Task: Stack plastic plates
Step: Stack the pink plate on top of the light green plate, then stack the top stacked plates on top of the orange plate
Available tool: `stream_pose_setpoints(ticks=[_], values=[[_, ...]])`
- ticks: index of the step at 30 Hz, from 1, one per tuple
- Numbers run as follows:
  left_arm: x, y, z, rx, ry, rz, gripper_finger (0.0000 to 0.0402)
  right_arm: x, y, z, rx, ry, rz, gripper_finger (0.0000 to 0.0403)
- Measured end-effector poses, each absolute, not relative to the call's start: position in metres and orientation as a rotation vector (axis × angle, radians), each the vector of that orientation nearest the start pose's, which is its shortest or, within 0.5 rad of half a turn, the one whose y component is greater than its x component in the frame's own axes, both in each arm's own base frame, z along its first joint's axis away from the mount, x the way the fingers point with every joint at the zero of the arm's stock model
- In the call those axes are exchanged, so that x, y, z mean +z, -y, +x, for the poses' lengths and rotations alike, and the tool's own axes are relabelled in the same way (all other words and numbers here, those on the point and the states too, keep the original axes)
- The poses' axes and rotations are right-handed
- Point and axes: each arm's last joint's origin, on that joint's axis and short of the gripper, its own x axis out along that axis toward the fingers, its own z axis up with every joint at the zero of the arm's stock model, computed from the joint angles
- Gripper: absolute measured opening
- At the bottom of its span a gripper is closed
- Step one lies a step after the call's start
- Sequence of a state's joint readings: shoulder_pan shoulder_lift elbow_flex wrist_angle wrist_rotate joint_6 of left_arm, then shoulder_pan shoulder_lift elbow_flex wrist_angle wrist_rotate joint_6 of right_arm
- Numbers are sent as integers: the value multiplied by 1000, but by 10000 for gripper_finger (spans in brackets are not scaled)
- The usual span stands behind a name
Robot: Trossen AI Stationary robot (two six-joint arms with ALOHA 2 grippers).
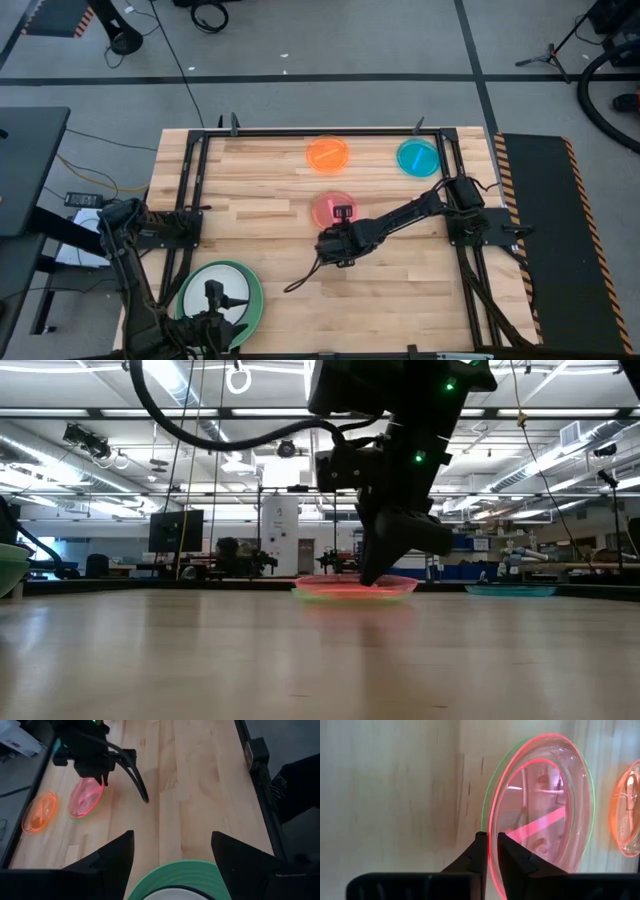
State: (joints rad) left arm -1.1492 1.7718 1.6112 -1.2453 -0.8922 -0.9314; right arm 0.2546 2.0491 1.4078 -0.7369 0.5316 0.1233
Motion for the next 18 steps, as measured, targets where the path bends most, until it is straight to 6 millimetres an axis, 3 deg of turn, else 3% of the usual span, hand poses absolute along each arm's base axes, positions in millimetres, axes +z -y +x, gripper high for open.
stream_pose_setpoints(ticks=[10,18], values=[[297,302,160,113,-720,280,270,151,-83,394,-311,-1151,-318,108],[298,305,157,100,-714,272,270,149,-67,394,-305,-1201,-229,115]])
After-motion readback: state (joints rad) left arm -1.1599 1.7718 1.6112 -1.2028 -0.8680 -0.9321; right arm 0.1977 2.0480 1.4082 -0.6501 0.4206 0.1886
